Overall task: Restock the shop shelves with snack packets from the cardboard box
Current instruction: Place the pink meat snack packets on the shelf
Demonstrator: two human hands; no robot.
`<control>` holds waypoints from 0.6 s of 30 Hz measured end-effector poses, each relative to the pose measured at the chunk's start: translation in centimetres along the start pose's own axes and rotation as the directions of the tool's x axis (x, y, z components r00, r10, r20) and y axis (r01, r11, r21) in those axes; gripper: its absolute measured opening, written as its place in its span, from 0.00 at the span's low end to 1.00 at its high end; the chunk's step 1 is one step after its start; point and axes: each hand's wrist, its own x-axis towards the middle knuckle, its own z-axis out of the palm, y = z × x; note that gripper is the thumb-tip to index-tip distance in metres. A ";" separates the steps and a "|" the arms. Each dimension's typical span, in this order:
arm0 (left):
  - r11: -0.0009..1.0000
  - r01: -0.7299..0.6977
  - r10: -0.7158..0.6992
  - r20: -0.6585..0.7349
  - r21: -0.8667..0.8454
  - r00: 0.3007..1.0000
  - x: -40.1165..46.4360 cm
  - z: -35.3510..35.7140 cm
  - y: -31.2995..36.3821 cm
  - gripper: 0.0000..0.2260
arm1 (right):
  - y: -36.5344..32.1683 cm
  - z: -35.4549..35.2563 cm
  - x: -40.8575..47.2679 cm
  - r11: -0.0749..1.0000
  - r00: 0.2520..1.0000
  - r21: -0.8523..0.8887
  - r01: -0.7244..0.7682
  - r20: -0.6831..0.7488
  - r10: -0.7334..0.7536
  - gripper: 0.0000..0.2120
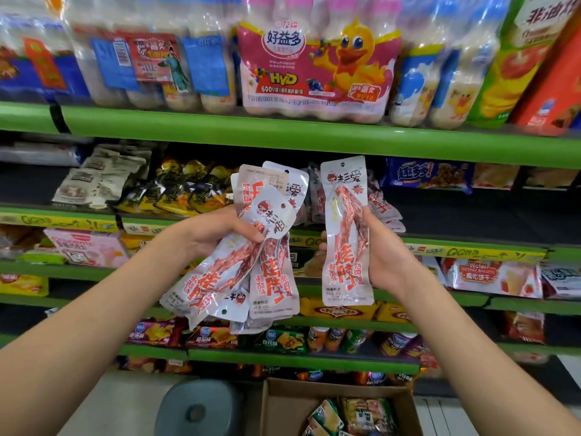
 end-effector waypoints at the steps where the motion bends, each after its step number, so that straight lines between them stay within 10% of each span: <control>1: 1.000 -0.003 0.003 -0.006 0.009 1.000 0.1 0.0 0.1 0.25 | -0.1 -0.1 0.0 1.000 1.000 0.000 0.000 0.000 0.000 0.25; 18: 0.999 0.029 -0.028 -0.009 0.025 1.000 0.6 -0.1 0.2 0.28 | -0.9 -0.9 0.1 0.978 0.982 -0.200 -0.058 -0.185 0.020 0.15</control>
